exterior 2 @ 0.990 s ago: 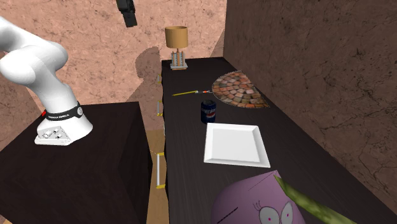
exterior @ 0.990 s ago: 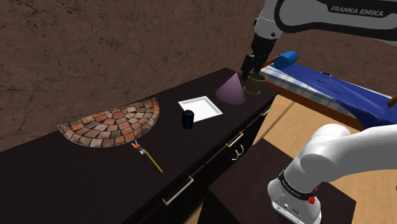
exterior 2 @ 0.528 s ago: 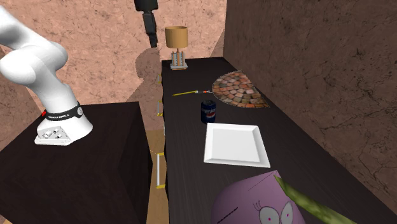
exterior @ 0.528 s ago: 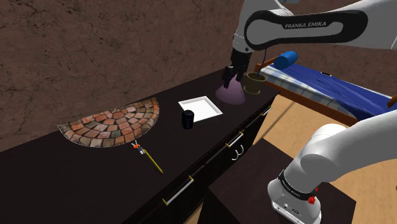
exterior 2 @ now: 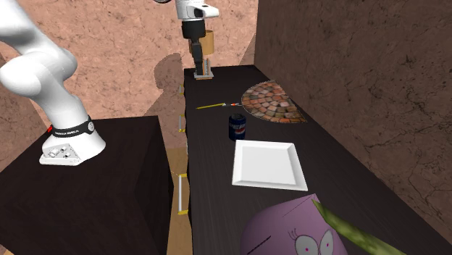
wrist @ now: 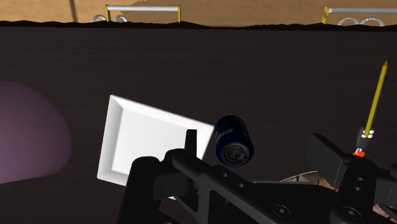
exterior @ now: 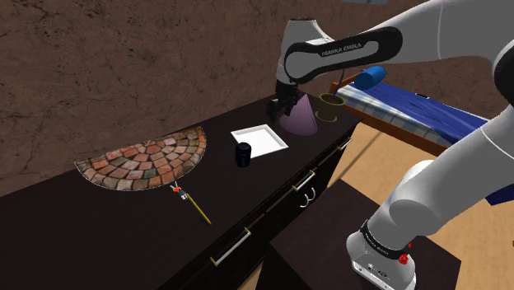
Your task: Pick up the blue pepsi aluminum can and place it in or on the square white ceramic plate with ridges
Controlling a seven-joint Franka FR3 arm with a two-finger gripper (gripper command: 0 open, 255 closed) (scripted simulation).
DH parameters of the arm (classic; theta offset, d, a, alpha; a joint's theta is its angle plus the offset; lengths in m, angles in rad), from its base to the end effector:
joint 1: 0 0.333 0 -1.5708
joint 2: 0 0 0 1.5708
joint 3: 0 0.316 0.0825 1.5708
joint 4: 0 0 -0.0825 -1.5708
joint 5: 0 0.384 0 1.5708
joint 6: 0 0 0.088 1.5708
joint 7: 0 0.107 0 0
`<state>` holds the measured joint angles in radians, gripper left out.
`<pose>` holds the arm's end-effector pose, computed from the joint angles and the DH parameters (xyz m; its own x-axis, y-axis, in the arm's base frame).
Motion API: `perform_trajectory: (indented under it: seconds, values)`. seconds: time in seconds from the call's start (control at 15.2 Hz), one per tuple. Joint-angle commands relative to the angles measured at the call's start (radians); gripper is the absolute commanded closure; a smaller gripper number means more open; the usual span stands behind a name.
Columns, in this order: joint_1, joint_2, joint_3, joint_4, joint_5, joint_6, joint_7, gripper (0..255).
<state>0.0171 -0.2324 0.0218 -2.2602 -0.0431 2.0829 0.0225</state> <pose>0.4820 0.0170 0.4621 0.9978 0.0372 0.0555 0.0348 -0.9985 0.0424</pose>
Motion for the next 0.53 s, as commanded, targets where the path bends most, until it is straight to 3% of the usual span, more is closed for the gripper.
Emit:
perform_trajectory:
  seconds: [0.0, 0.46]
  values:
    - [0.001, 0.080, 0.001, 0.035, 0.002, 0.040, 0.004, 0]
    - [0.007, 0.345, 0.008, 0.178, 0.007, 0.142, 0.022, 0]
